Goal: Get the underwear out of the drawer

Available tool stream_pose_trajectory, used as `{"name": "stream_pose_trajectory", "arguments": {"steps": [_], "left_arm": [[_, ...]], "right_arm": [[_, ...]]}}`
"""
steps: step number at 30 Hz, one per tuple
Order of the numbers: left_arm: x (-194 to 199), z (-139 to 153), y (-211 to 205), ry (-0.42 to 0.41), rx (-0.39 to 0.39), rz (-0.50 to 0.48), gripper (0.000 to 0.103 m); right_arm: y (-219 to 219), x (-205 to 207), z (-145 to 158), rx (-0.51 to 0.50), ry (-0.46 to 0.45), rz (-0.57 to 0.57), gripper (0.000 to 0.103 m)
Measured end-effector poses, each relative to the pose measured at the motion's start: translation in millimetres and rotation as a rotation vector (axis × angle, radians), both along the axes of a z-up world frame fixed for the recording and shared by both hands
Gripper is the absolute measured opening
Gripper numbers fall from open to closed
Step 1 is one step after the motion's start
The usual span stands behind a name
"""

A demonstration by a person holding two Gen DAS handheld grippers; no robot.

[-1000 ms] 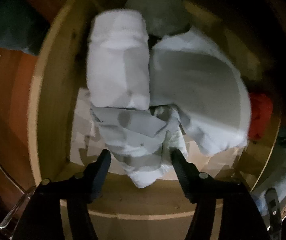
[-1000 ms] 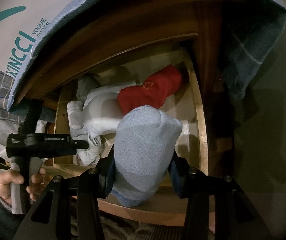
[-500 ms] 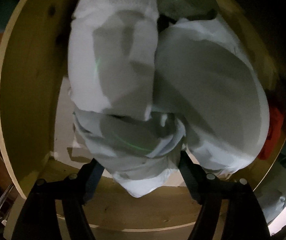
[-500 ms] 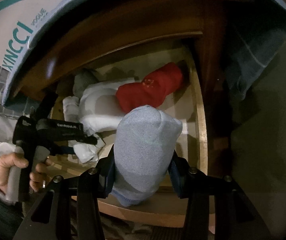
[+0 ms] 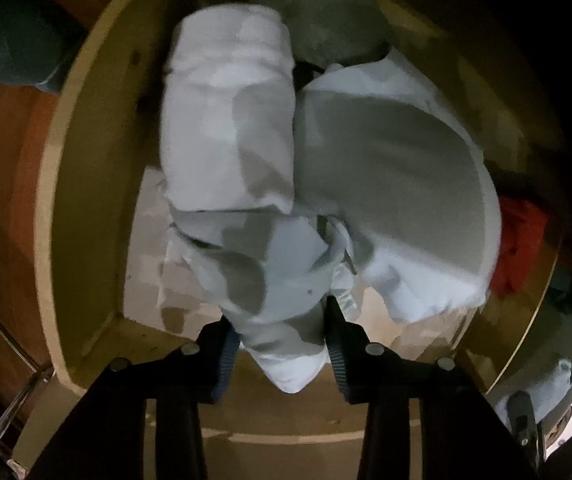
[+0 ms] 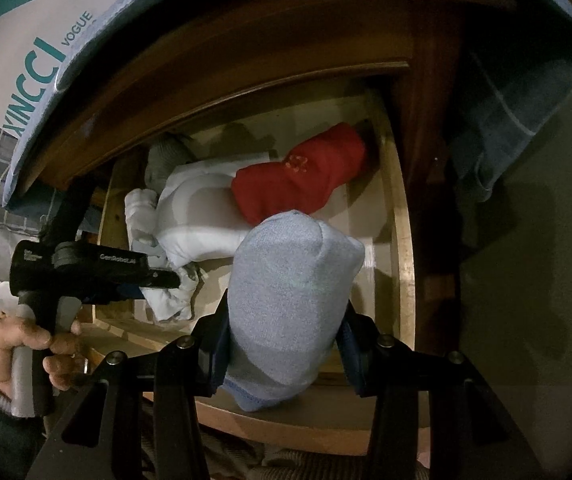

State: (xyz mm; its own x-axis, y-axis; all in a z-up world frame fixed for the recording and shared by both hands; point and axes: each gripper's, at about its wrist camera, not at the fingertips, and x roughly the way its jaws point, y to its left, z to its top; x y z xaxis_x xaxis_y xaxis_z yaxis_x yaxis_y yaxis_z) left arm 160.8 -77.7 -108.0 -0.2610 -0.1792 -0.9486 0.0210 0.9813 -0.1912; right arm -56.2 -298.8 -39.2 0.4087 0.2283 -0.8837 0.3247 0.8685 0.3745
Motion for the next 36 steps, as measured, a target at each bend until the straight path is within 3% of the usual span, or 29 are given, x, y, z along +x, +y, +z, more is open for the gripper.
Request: {"name": "stream_pose_trajectory", "arguments": {"steps": [12, 22, 28, 36], "left_arm": [[-14.6, 46.3, 22.9, -0.079, -0.078, -0.035, 0.040], [-35.9, 88.5, 14.6, -0.150, -0.136, -0.121, 0.040], [-51.3, 124.4, 17.3, -0.290, -0.153, -0.202, 0.040], [-75.0, 173.2, 19.9, -0.552, -0.163, -0.318, 0.040]], "right_arm": [[1.7, 0.7, 0.1, -0.007, 0.000, 0.005, 0.043], [2.3, 0.4, 0.8, -0.016, -0.001, 0.007, 0.043], [2.3, -0.2, 1.4, -0.018, -0.004, 0.008, 0.043], [2.6, 0.6, 1.5, -0.018, -0.003, 0.009, 0.043]]}}
